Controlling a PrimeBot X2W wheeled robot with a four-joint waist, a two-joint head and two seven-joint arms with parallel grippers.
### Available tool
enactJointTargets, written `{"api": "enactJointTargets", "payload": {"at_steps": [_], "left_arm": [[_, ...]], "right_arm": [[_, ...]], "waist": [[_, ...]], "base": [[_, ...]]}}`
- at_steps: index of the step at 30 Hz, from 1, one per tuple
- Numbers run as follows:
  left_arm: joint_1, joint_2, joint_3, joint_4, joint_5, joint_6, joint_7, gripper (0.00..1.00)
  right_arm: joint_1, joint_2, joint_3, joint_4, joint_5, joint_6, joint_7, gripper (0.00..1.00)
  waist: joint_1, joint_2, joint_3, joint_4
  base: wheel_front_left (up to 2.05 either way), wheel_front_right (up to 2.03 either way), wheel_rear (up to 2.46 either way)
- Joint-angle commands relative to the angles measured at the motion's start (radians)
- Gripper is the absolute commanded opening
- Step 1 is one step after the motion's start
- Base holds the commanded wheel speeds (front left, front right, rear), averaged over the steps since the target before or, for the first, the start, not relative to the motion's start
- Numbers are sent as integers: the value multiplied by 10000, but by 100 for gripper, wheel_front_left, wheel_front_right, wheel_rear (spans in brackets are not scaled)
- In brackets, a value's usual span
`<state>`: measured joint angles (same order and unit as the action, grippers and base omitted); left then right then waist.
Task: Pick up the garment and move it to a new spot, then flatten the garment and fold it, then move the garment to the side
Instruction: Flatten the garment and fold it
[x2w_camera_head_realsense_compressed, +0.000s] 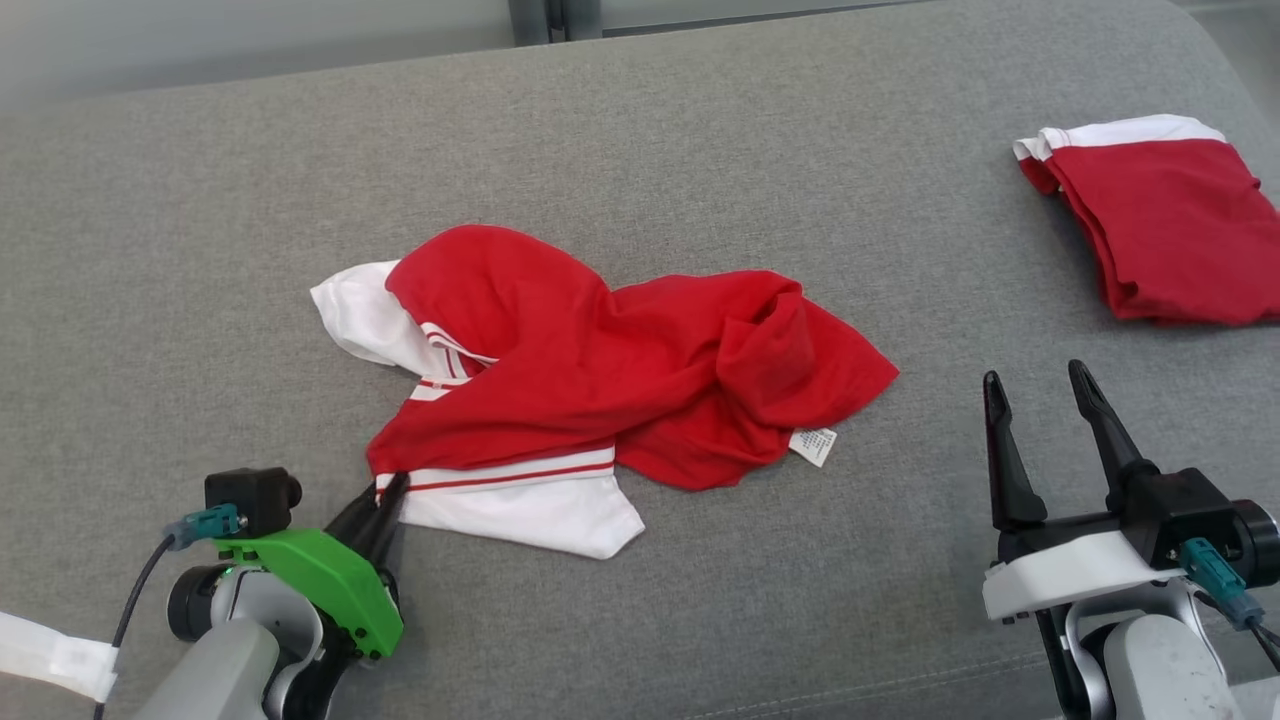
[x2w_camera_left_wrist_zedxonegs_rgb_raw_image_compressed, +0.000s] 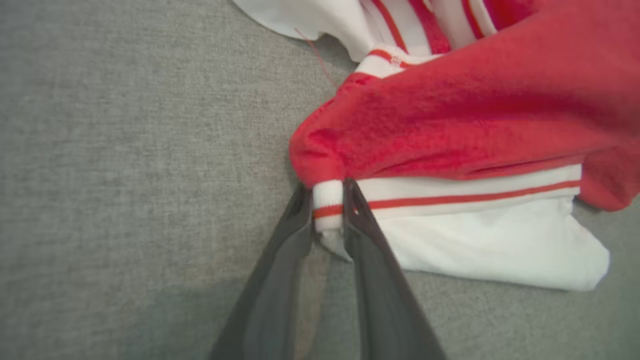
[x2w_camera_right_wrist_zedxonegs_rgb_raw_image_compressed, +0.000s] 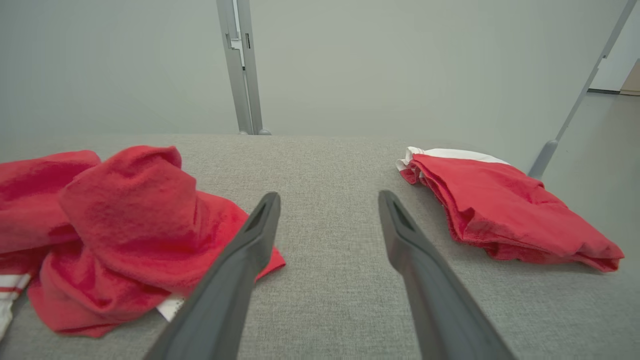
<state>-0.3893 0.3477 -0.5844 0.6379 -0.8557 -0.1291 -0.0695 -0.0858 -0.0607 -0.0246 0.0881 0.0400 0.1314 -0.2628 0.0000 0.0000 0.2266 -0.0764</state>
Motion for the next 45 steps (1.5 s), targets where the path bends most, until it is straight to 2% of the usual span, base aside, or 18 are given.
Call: {"api": "enactJointTargets", "payload": {"at_steps": [1,4,6,10,14,15,18,22,29,33,38,42,45], "left_arm": [[84,-11,-190,2,-369,-17,55,0],[164,353,2,-908,-1649,-15,160,0],[277,769,66,-2068,-2716,-17,625,0],[553,2154,596,-4615,-4607,-17,1580,0],[551,3670,1226,-6367,-5628,-17,2444,0],[551,3670,1226,-6367,-5628,-17,2444,0],[374,4612,1815,-6847,-6054,9,2859,0],[-145,5441,2495,-6831,-6384,350,3260,0],[-1625,6153,2673,-6524,-6241,971,4251,0],[-2481,6252,2434,-6403,-5903,1300,4778,0],[-3310,5485,1816,-6566,-5548,1680,5195,0],[-3735,4263,814,-6566,-5166,1973,5398,0],[-3999,2772,256,-6339,-5070,2332,5083,0]], "right_arm": [[-62,6,-58,-14,-21,-17,-24,100],[56,37,-156,-20,4,-15,-24,100],[213,51,-234,-12,9,-15,-24,100],[375,52,-316,7,-19,-15,-24,100],[536,61,-397,-39,40,-15,-24,100],[536,61,-397,-39,40,-15,-24,100],[583,63,-395,-9,54,-15,-24,100],[670,70,-389,43,94,-15,-24,100],[721,75,-255,152,131,-15,-24,100],[735,76,-198,193,183,-15,-24,100],[614,81,-185,174,250,-15,-24,100],[388,91,-108,232,317,-15,-24,100],[149,91,59,298,433,-15,-24,100]], "waist": [[0,0,29,-123],[0,0,-102,-147],[0,0,-245,-80],[0,0,-533,120],[0,0,-808,383],[0,0,-808,383],[0,0,-998,512],[0,0,-1198,696],[0,0,-1441,811],[0,0,-1511,778],[0,0,-1339,716],[0,0,-1027,652],[0,0,-810,500]], "base": [[0,0,0],[0,0,0],[0,0,0],[0,0,0],[0,0,0],[0,0,0],[0,0,0],[0,0,0],[0,0,0],[0,0,0],[0,0,0],[0,0,0],[0,0,0]]}}
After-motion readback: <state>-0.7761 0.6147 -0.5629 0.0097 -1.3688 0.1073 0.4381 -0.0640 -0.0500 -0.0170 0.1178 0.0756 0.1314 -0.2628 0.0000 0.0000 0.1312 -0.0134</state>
